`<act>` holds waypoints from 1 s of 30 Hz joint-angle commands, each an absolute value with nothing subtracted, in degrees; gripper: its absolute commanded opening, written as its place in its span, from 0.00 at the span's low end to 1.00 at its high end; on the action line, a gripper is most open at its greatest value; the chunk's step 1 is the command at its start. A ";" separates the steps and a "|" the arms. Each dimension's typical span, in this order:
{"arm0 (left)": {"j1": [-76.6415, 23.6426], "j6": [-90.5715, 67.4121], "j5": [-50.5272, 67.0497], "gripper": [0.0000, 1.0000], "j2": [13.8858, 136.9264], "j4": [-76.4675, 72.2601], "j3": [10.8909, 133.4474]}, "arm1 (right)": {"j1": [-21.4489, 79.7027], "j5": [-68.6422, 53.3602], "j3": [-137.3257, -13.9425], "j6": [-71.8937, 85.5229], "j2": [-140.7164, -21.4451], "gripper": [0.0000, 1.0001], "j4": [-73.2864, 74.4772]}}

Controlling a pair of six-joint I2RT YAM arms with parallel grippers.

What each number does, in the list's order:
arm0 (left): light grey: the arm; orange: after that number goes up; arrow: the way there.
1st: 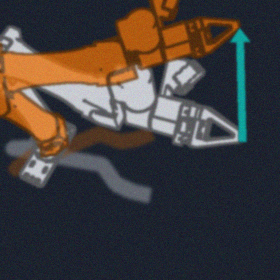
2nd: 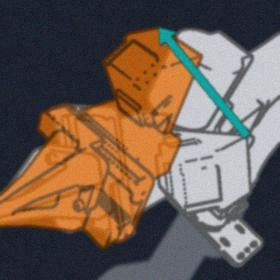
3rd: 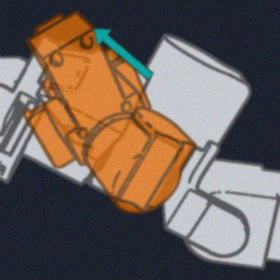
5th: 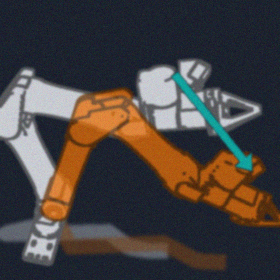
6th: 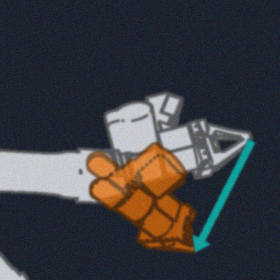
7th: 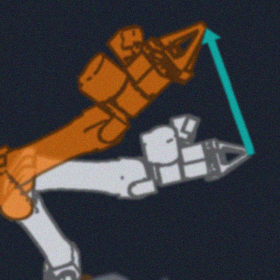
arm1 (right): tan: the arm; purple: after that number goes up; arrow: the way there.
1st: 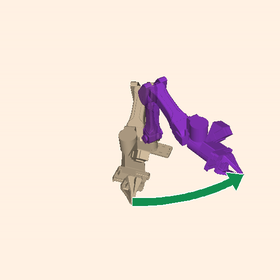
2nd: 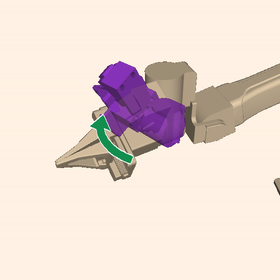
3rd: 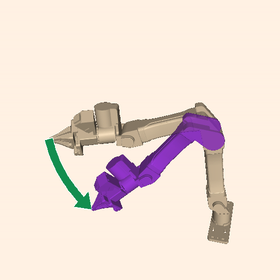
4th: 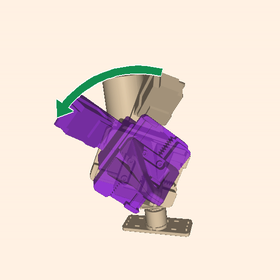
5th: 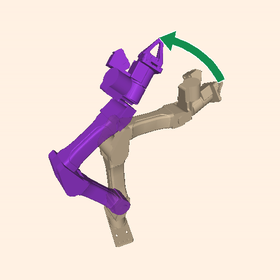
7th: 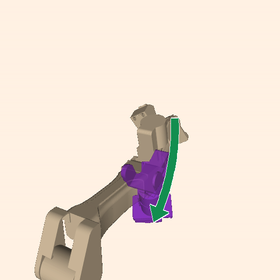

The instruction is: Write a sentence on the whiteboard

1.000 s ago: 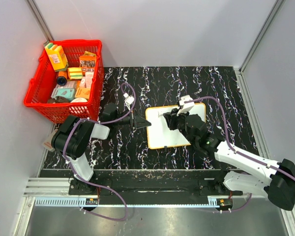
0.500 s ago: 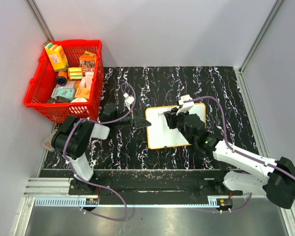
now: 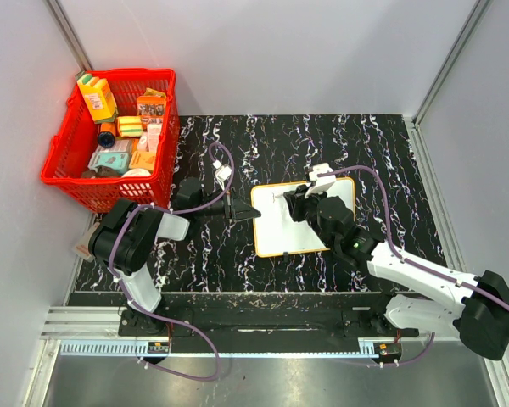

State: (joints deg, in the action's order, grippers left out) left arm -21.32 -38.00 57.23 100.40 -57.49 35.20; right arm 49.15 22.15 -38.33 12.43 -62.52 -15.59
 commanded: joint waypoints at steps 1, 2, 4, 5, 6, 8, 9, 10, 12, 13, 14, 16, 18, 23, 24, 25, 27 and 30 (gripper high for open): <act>-21.62 -35.86 58.01 0.00 100.63 -62.93 35.33 | 49.57 25.93 -38.67 11.95 -61.26 0.00 -16.17; -21.62 -35.86 58.01 0.00 100.55 -62.93 35.33 | 49.57 25.84 -38.67 11.87 -61.17 0.00 -16.08; -21.62 -35.86 58.01 0.00 100.46 -62.93 35.33 | 49.57 26.28 -38.67 11.87 -60.91 0.00 -16.00; -21.62 -35.86 57.92 0.00 100.46 -62.93 35.33 | 49.57 26.45 -38.67 11.78 -60.91 0.00 -15.74; -21.62 -35.86 57.92 0.00 100.46 -62.93 35.33 | 49.57 26.72 -38.67 11.86 -60.73 0.00 -15.65; -21.62 -35.86 57.92 0.00 100.46 -62.93 35.33 | 49.57 26.37 -38.58 11.95 -60.64 0.00 -15.64; -21.62 -35.86 57.92 0.00 100.55 -62.93 35.33 | 49.57 25.85 -38.58 12.04 -60.47 0.00 -15.73; -21.62 -35.86 57.92 0.00 100.55 -62.93 35.33 | 49.57 25.58 -38.58 12.13 -60.29 0.00 -15.91; -21.62 -35.86 57.92 0.00 100.46 -62.93 35.33 | 49.57 25.05 -38.58 12.39 -59.68 0.00 -16.26; -21.62 -35.86 57.92 0.00 100.46 -62.93 35.33 | 49.57 24.79 -38.58 12.48 -59.24 0.00 -16.43; -21.62 -35.86 57.92 0.00 100.46 -63.02 35.33 | 49.57 24.52 -38.50 12.57 -58.98 0.00 -17.13; -21.62 -35.95 57.92 0.00 100.55 -63.02 35.33 | 49.57 24.17 -38.76 12.74 -58.36 0.00 -17.58; -21.62 -35.86 58.01 0.00 100.55 -63.02 35.33 | 49.57 24.43 -39.55 12.31 -58.36 0.00 -17.84; -21.71 -35.86 58.01 0.00 100.55 -63.02 35.33 | 49.48 25.57 -41.13 11.34 -60.55 0.00 -17.75; -21.62 -35.86 58.01 0.00 100.55 -63.10 35.33 | 49.57 25.66 -41.31 11.08 -61.25 0.00 -17.67; -21.71 -35.86 58.01 0.00 100.55 -63.11 35.33 | 49.48 25.66 -41.31 11.07 -61.52 0.00 -17.75; -21.62 -35.86 58.18 0.00 100.46 -63.11 35.24 | 49.48 25.84 -41.31 10.99 -62.40 0.00 -18.02; -21.71 -35.86 58.01 0.00 100.55 -63.11 35.24 | 49.48 26.45 -40.96 11.25 -63.10 0.00 -18.37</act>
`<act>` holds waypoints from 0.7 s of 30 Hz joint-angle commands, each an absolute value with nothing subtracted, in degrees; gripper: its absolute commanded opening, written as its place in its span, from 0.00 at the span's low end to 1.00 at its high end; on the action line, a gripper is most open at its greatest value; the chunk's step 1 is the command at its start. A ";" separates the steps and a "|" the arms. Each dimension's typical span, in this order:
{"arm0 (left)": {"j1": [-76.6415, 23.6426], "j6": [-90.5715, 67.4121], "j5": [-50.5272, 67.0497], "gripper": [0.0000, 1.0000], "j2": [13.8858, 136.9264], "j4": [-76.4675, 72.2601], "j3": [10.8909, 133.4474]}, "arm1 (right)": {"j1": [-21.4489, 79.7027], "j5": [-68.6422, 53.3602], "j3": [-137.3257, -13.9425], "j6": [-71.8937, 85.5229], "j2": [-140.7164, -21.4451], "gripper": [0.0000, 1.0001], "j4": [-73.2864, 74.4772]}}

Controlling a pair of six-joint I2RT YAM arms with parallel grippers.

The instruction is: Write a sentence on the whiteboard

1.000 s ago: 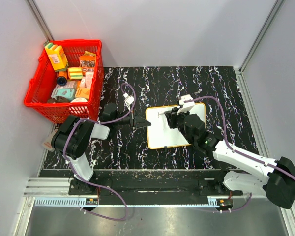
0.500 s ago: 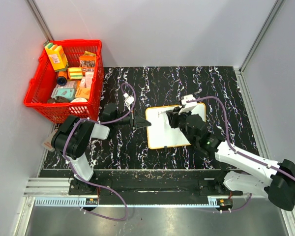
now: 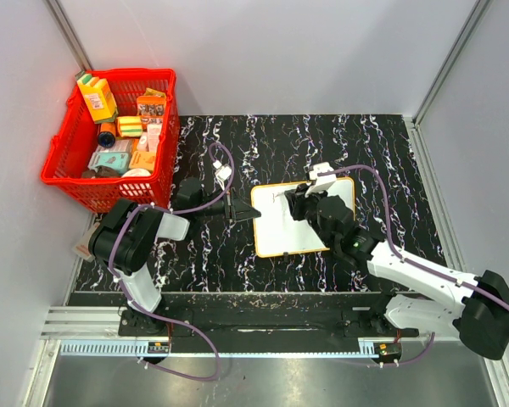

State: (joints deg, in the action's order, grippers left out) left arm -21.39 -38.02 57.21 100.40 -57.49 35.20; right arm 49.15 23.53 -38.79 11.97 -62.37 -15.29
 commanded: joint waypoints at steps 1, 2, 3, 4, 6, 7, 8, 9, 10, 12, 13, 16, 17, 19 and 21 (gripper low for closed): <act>-21.71 -35.86 58.01 0.00 100.46 -63.11 35.24 | 49.48 26.54 -40.96 11.16 -63.11 0.00 -18.63; -21.71 -35.86 58.01 0.00 100.55 -63.11 35.24 | 49.48 26.72 -40.70 11.34 -63.11 0.00 -18.72; -21.71 -35.95 58.09 0.00 100.55 -63.11 35.24 | 49.48 26.81 -40.61 11.25 -62.84 0.00 -18.89; -21.71 -35.95 58.10 0.00 100.55 -63.19 35.24 | 49.48 26.98 -40.26 11.34 -62.58 0.00 -19.33; -21.80 -35.95 58.10 0.00 100.55 -63.11 35.33 | 49.48 27.60 -40.08 10.99 -62.14 0.00 -19.95; -21.71 -35.95 58.10 0.00 100.63 -63.11 35.33 | 49.48 27.68 -40.43 10.81 -62.05 0.00 -20.13; -21.71 -35.95 58.10 0.00 100.72 -63.11 35.33 | 49.48 28.03 -40.78 10.38 -61.88 0.00 -20.30; -21.80 -35.95 58.18 0.00 100.72 -63.11 35.33 | 49.57 28.12 -40.78 10.20 -61.96 0.00 -20.30; -21.80 -35.95 58.10 0.00 100.64 -63.11 35.33 | 49.48 28.12 -40.96 10.20 -62.05 0.00 -20.30; -21.71 -35.95 58.18 0.00 100.72 -63.11 35.42 | 49.48 27.77 -41.31 10.02 -62.75 0.00 -20.30; -21.71 -35.95 58.18 0.00 100.72 -63.11 35.42 | 49.48 27.77 -41.40 10.02 -63.01 0.00 -19.87; -21.80 -35.95 58.18 0.00 100.72 -63.11 35.42 | 49.48 27.69 -40.87 10.37 -63.72 0.00 -19.60; -21.80 -35.95 58.18 0.00 100.72 -63.19 35.42 | 49.48 27.42 -40.70 10.63 -63.72 0.00 -19.60; -21.80 -35.95 58.18 0.00 100.72 -63.11 35.42 | 49.48 27.25 -40.08 10.99 -63.46 0.00 -19.34; -21.80 -35.95 58.18 0.00 100.72 -63.11 35.42 | 49.48 26.72 -39.73 11.51 -62.93 0.00 -18.99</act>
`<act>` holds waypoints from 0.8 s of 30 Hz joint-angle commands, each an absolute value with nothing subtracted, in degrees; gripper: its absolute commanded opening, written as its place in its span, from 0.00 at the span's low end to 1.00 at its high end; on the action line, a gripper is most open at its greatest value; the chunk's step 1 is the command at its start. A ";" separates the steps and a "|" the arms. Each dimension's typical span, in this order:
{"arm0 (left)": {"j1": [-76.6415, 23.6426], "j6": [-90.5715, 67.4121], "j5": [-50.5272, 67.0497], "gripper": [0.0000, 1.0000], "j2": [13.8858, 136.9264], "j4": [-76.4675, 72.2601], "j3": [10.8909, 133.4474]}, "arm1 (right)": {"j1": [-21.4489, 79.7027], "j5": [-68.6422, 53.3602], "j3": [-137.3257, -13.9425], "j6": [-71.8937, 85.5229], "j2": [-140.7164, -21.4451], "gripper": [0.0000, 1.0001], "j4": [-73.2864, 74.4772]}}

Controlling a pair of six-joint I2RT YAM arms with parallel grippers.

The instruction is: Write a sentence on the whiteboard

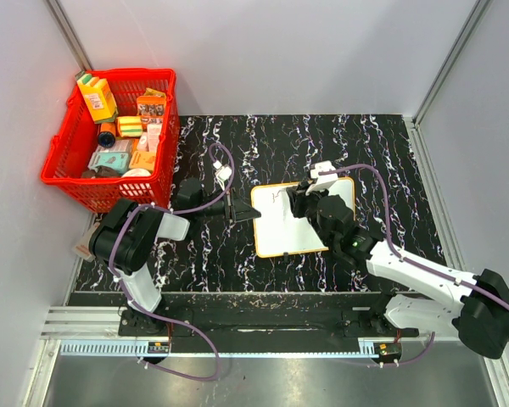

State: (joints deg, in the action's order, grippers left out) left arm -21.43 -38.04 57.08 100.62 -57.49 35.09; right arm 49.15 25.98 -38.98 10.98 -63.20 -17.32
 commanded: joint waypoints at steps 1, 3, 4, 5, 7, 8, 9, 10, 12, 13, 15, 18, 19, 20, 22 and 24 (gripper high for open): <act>-21.80 -35.95 58.18 0.00 100.72 -63.19 35.42 | 49.48 26.63 -39.38 11.77 -62.76 0.00 -18.64; -21.80 -35.95 58.27 0.00 100.72 -63.11 35.42 | 49.48 26.37 -39.11 12.39 -62.40 0.00 -18.11; -21.80 -35.95 58.27 0.00 100.72 -63.11 35.42 | 49.40 26.11 -38.76 12.57 -62.23 0.00 -17.67; -21.80 -35.95 58.18 0.00 100.72 -63.11 35.42 | 49.48 25.67 -38.67 12.92 -62.05 0.00 -17.49; -21.80 -35.95 58.18 0.00 100.64 -63.11 35.42 | 49.48 25.31 -38.32 13.27 -61.88 0.00 -16.79; -21.80 -35.95 58.18 0.00 100.72 -63.11 35.42 | 49.48 25.14 -38.15 13.62 -61.70 0.00 -16.53; -21.88 -35.95 58.18 0.00 100.72 -63.11 35.42 | 49.48 25.14 -37.97 13.71 -61.44 0.00 -16.44; -21.80 -35.95 58.18 0.00 100.64 -63.11 35.33 | 49.48 25.22 -37.71 13.97 -61.35 0.00 -15.91; -21.80 -35.95 58.27 0.00 100.63 -63.19 35.33 | 49.48 25.14 -37.36 14.32 -60.74 0.00 -15.73; -21.80 -35.95 58.27 0.00 100.63 -63.19 35.33 | 49.48 25.05 -37.09 14.41 -60.56 0.00 -15.56; -21.80 -35.95 58.18 0.00 100.63 -63.19 35.33 | 49.48 24.70 -36.74 14.68 -60.03 0.00 -15.30; -21.80 -35.95 58.18 0.00 100.63 -63.11 35.33 | 49.48 24.35 -36.56 14.85 -59.77 0.00 -14.68; -21.80 -35.95 58.18 0.00 100.63 -63.11 35.33 | 49.48 24.17 -36.48 14.85 -59.68 0.00 -14.50; -21.80 -35.95 58.18 0.00 100.63 -63.11 35.33 | 49.48 23.91 -36.47 15.03 -59.50 0.00 -14.41; -21.80 -35.95 58.10 0.00 100.63 -63.11 35.33 | 49.48 23.56 -36.12 15.29 -59.33 0.00 -14.06; -21.80 -35.95 58.10 0.00 100.63 -63.11 35.33 | 49.48 23.20 -35.95 15.64 -59.06 0.00 -13.89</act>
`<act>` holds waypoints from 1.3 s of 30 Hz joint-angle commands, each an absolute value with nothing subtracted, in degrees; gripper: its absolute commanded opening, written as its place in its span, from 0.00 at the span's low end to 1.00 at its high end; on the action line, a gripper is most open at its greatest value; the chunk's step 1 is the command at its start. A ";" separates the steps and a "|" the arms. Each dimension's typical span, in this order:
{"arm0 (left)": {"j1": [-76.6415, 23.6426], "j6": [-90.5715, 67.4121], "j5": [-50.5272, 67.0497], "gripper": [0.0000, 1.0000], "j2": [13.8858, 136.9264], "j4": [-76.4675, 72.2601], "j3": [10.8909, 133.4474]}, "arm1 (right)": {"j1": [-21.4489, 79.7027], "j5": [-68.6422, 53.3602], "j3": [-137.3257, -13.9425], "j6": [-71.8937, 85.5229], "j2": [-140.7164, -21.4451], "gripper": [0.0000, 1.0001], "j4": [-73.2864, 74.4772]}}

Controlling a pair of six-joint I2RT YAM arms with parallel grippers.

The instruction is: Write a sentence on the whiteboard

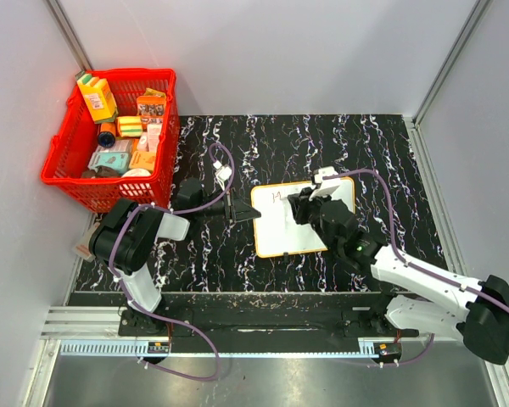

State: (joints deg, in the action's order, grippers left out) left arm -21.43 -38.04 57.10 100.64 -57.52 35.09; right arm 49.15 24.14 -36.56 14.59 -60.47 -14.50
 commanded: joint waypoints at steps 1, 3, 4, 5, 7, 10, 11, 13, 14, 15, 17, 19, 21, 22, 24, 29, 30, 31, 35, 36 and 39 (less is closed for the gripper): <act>-21.80 -35.95 58.10 0.00 100.63 -63.19 35.33 | 49.48 23.12 -35.69 15.82 -58.98 0.00 -13.63; -21.80 -35.86 58.09 0.00 100.55 -63.19 35.24 | 49.48 22.94 -35.33 16.08 -58.62 0.00 -13.45; -21.80 -35.95 58.27 0.00 100.55 -63.19 35.24 | 49.48 22.94 -35.16 16.26 -58.28 0.00 -13.36; -21.80 -35.86 58.10 0.00 100.55 -63.19 35.24 | 49.48 22.85 -35.07 16.43 -57.75 0.00 -13.36; -21.80 -35.95 58.10 0.00 100.63 -63.11 35.33 | 49.48 22.50 -35.15 16.17 -57.13 0.00 -13.27; -21.80 -35.86 58.10 0.00 100.55 -63.19 35.24 | 49.48 22.59 -35.86 16.43 -55.55 0.00 -12.92; -21.80 -35.95 58.01 0.00 100.55 -63.19 35.24 | 49.48 22.67 -35.95 16.61 -54.50 0.00 -13.01; -21.80 -35.86 58.01 0.00 100.55 -63.19 35.24 | 49.48 23.37 -36.47 16.61 -53.70 0.00 -13.62; -21.80 -35.86 58.09 0.00 100.55 -63.19 35.24 | 49.48 23.81 -36.65 16.26 -53.61 0.00 -13.71; -21.80 -35.86 58.01 0.00 100.63 -63.19 35.24 | 49.48 24.17 -36.91 15.91 -53.70 0.00 -13.71; -21.80 -35.86 58.10 0.00 100.55 -63.19 35.24 | 49.48 25.66 -37.62 15.12 -54.49 0.00 -13.71; -21.80 -35.86 58.18 0.00 100.55 -63.19 35.24 | 49.48 26.27 -37.97 14.85 -54.93 0.00 -13.80; -21.80 -35.86 58.10 0.00 100.55 -63.28 35.24 | 49.48 27.07 -37.88 14.94 -55.72 0.00 -14.23; -21.80 -35.86 58.10 0.00 100.55 -63.28 35.16 | 49.48 27.68 -38.05 14.77 -55.98 0.00 -14.24; -21.80 -35.86 58.10 0.00 100.55 -63.37 35.24 | 49.40 27.86 -38.23 14.77 -56.51 0.00 -14.33; -21.80 -35.86 58.10 0.00 100.55 -63.28 35.16 | 49.48 28.39 -38.23 14.76 -57.04 0.00 -14.76; -21.80 -35.86 58.18 0.00 100.55 -63.28 35.16 | 49.31 28.56 -38.23 14.77 -57.04 0.00 -14.94; -21.80 -35.86 58.10 0.00 100.55 -63.28 35.16 | 49.22 28.65 -38.23 14.94 -57.13 0.00 -14.94; -21.80 -35.95 58.10 0.00 100.55 -63.37 35.16 | 49.13 28.48 -37.88 15.12 -57.22 0.00 -15.82; -21.88 -35.95 58.18 0.00 100.55 -63.37 35.16 | 49.04 28.74 -37.88 15.20 -57.30 0.00 -15.99; -21.80 -35.95 58.27 0.00 100.55 -63.46 35.16 | 48.96 28.92 -37.88 15.12 -57.83 0.00 -16.35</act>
State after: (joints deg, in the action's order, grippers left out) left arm -21.50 -38.02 57.21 100.64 -57.91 35.09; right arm 49.12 26.55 -35.46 15.35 -57.17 -12.71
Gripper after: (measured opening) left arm 0.132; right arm 0.225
